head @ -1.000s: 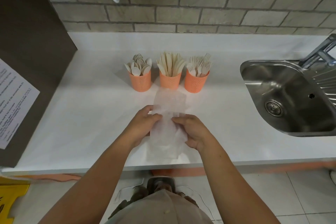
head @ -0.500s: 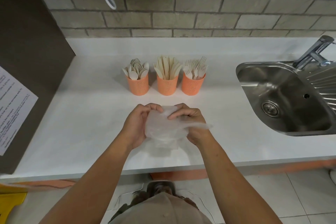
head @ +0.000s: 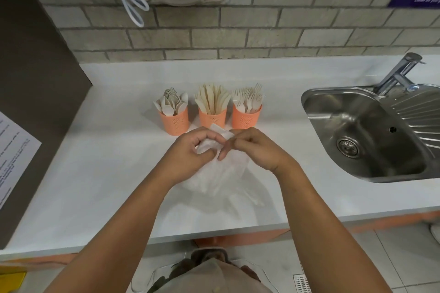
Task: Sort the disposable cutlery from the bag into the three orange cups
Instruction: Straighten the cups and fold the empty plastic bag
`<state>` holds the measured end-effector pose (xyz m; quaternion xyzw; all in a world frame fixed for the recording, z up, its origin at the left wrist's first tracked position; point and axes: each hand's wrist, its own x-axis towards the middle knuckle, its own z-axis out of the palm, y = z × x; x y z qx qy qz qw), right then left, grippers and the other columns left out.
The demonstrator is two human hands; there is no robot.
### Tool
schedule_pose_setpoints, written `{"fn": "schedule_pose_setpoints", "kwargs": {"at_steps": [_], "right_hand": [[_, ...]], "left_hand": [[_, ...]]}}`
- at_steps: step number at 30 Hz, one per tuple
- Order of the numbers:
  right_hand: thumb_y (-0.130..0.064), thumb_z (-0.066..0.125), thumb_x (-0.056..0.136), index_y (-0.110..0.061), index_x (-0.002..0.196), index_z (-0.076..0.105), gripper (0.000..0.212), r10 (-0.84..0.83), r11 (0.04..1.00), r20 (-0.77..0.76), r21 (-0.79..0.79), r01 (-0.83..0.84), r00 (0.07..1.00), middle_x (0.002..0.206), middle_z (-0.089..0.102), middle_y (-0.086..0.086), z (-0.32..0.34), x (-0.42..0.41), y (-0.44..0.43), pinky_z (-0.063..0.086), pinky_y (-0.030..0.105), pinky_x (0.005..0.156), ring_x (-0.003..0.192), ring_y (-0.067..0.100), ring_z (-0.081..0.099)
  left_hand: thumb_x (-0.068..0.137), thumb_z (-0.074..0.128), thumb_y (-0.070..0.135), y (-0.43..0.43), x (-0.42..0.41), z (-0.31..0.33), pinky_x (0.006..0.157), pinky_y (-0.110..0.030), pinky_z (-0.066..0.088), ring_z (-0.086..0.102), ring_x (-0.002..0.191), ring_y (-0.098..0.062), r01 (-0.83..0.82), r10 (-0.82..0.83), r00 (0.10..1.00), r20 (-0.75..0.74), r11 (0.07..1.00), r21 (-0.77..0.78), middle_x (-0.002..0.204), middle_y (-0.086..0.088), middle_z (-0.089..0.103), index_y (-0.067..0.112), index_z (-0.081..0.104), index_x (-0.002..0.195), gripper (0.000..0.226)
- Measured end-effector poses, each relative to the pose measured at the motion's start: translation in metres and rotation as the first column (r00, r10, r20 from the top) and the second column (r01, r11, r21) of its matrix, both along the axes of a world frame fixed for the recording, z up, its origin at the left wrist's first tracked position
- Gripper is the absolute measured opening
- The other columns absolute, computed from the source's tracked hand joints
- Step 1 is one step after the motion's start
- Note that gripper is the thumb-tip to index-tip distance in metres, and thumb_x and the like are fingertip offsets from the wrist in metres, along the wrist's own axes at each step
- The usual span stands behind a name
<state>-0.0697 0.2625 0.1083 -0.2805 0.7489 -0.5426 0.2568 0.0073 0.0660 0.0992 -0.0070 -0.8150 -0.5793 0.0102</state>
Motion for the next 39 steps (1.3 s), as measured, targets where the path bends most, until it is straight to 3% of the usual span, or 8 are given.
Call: {"fn": "schedule_pose_setpoints", "kwargs": {"at_steps": [8, 13, 18, 21, 26, 30, 35, 39], "right_hand": [[-0.044, 0.058, 0.086, -0.020, 0.071, 0.082, 0.037, -0.276, 0.961, -0.063, -0.017, 0.276, 0.959, 0.086, 0.077, 0.007, -0.008, -0.001, 0.013, 0.049, 0.032, 0.096, 0.099, 0.027, 0.066], [-0.022, 0.070, 0.094, -0.020, 0.115, 0.061, 0.024, -0.307, 0.920, 0.081, -0.227, 0.318, 0.948, 0.108, 0.070, -0.006, -0.018, 0.001, 0.009, 0.055, 0.030, 0.091, 0.106, 0.014, 0.067], [-0.010, 0.063, 0.102, -0.013, 0.095, 0.070, 0.010, -0.337, 0.927, 0.086, -0.143, 0.347, 0.937, 0.070, 0.068, -0.014, -0.024, -0.001, 0.006, 0.051, 0.020, 0.063, 0.065, 0.004, 0.064], [-0.013, 0.064, 0.102, -0.012, 0.104, 0.074, 0.010, -0.378, 0.904, 0.126, -0.167, 0.395, 0.917, 0.086, 0.077, -0.005, -0.023, -0.004, 0.009, 0.059, 0.028, 0.073, 0.080, 0.013, 0.073], [-0.033, 0.068, 0.096, -0.020, 0.126, 0.067, 0.033, -0.268, 0.938, 0.426, -0.090, 0.335, 0.864, 0.119, 0.075, 0.006, -0.033, -0.009, 0.018, 0.057, 0.040, 0.089, 0.108, 0.025, 0.072], [-0.017, 0.065, 0.099, -0.009, 0.127, 0.066, 0.029, -0.198, 0.953, 0.518, -0.097, 0.287, 0.832, 0.104, 0.074, 0.015, -0.046, 0.002, 0.014, 0.051, 0.031, 0.066, 0.078, 0.027, 0.068], [-0.021, 0.062, 0.101, -0.006, 0.125, 0.064, 0.029, -0.120, 0.917, 0.794, -0.142, 0.374, 0.596, 0.102, 0.072, 0.015, -0.048, 0.012, 0.006, 0.051, 0.029, 0.065, 0.074, 0.025, 0.062], [-0.002, 0.056, 0.101, -0.005, 0.133, 0.060, 0.032, -0.052, 0.872, 0.791, -0.262, 0.413, 0.610, 0.097, 0.072, 0.009, -0.047, 0.016, 0.007, 0.046, 0.016, 0.050, 0.059, 0.015, 0.055]], "left_hand": [[0.093, 0.067, -0.001, -0.003, -0.008, -0.009, 0.089, -0.035, 0.049, 0.064, 0.097, -0.010, -0.101, 0.105, 0.994, -0.029, 0.989, 0.110, 0.104, 0.018, 0.070, 0.032, 0.077, 0.101, 0.036], [0.095, 0.066, 0.001, 0.003, -0.013, -0.008, 0.089, -0.056, 0.056, 0.068, 0.102, -0.032, -0.128, 0.131, 0.991, -0.006, 0.977, 0.169, 0.112, 0.004, 0.070, 0.032, 0.076, 0.105, 0.034], [0.092, 0.070, 0.006, 0.003, -0.021, -0.010, 0.094, -0.041, 0.056, 0.067, 0.109, -0.018, -0.223, 0.241, 0.969, -0.053, 0.946, 0.234, 0.119, 0.008, 0.069, 0.034, 0.067, 0.119, 0.039], [0.083, 0.084, 0.034, -0.002, -0.021, -0.016, 0.096, -0.037, 0.059, 0.068, 0.114, -0.011, -0.197, 0.171, 0.977, 0.128, 0.951, 0.238, 0.129, 0.010, 0.067, 0.035, 0.053, 0.140, 0.065], [0.090, 0.076, 0.028, 0.008, -0.016, -0.024, 0.102, -0.055, 0.055, 0.074, 0.109, -0.019, -0.198, 0.159, 0.971, 0.178, 0.954, 0.225, 0.116, 0.005, 0.078, 0.025, 0.071, 0.123, 0.034], [0.095, 0.071, 0.031, 0.012, -0.016, -0.026, 0.104, -0.053, 0.054, 0.071, 0.115, -0.018, -0.182, 0.133, 0.966, 0.220, 0.958, 0.221, 0.124, 0.007, 0.075, 0.029, 0.065, 0.131, 0.037], [0.104, 0.059, 0.012, 0.013, -0.013, -0.027, 0.103, -0.047, 0.055, 0.070, 0.119, -0.025, -0.149, 0.025, 0.954, 0.300, 0.904, 0.401, 0.127, -0.004, 0.074, 0.016, 0.064, 0.135, 0.031], [0.104, 0.059, 0.012, 0.011, -0.012, -0.022, 0.098, -0.040, 0.057, 0.070, 0.119, -0.024, -0.157, -0.011, 0.942, 0.336, 0.869, 0.469, 0.127, -0.002, 0.074, 0.020, 0.063, 0.136, 0.033]]}}
